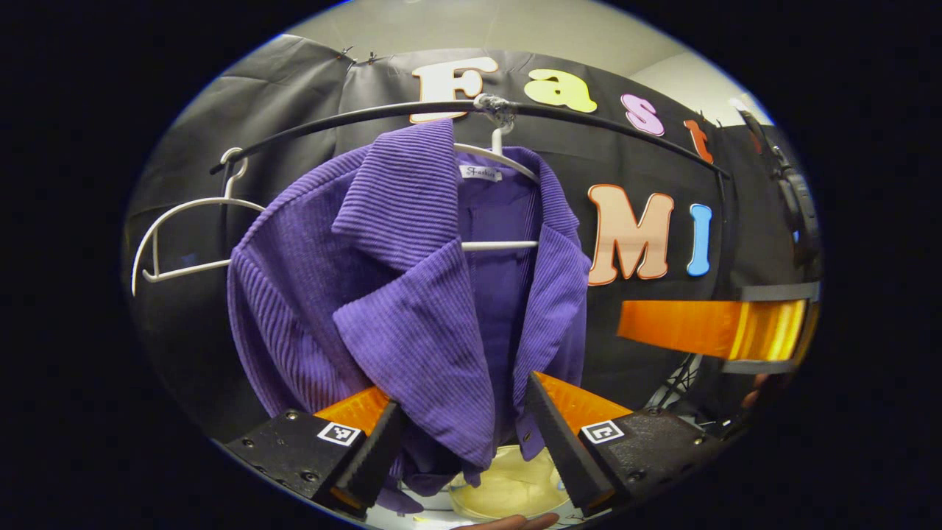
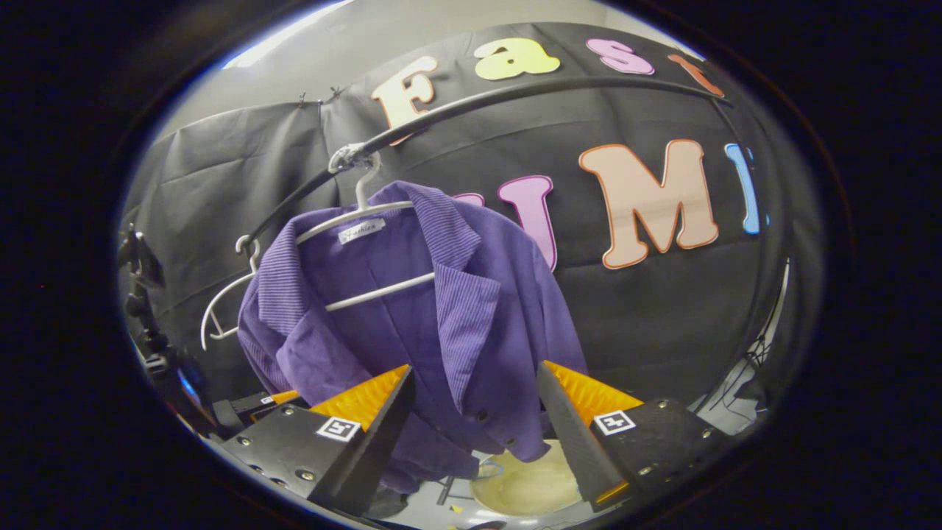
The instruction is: Grasp the clothes on the hanger with both hands and then place them into the laundry hamper below.
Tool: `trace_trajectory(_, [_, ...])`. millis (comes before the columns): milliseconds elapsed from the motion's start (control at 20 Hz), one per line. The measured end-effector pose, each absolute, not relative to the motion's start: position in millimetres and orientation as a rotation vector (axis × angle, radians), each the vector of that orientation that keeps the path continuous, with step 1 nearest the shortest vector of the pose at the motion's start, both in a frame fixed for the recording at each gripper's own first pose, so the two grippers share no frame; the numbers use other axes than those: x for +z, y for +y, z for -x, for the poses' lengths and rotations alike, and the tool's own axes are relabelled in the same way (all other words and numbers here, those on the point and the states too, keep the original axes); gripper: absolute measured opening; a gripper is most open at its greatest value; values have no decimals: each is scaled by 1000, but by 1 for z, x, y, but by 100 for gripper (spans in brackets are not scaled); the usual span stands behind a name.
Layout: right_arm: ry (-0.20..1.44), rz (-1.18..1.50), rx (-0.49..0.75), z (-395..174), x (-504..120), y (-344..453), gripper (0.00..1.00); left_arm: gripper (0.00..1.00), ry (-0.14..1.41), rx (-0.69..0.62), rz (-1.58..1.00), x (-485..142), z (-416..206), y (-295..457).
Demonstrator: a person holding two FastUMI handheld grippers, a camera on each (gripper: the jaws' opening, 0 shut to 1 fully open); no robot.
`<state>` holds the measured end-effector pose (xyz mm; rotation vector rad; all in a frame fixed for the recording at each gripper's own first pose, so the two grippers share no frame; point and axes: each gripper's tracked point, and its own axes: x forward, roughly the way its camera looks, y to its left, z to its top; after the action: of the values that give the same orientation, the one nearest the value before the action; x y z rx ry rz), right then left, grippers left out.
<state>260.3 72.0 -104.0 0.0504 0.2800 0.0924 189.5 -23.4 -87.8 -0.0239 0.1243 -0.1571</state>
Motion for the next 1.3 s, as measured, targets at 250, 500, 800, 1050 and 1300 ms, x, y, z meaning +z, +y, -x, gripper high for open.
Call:
trace_trajectory(250, [295,-38,44,-311,-116,79,99,91,77,-170,2,-79,-207,-17])
trace_trajectory(500, [289,-41,42,-348,-125,93,99,88,95,-150,72,-78,-217,-11])
trace_trajectory(800, [251,41,-28,-395,-120,74,93,71,5,-150,-55,-65,-225,-11])
trace_trajectory(1050, [282,28,-21,-384,-118,66,9,22,65,-162,-28,-71,-219,2])
trace_trajectory(1300, [245,29,47,-346,-94,76,9,1,28,-140,-44,-57,-190,25])
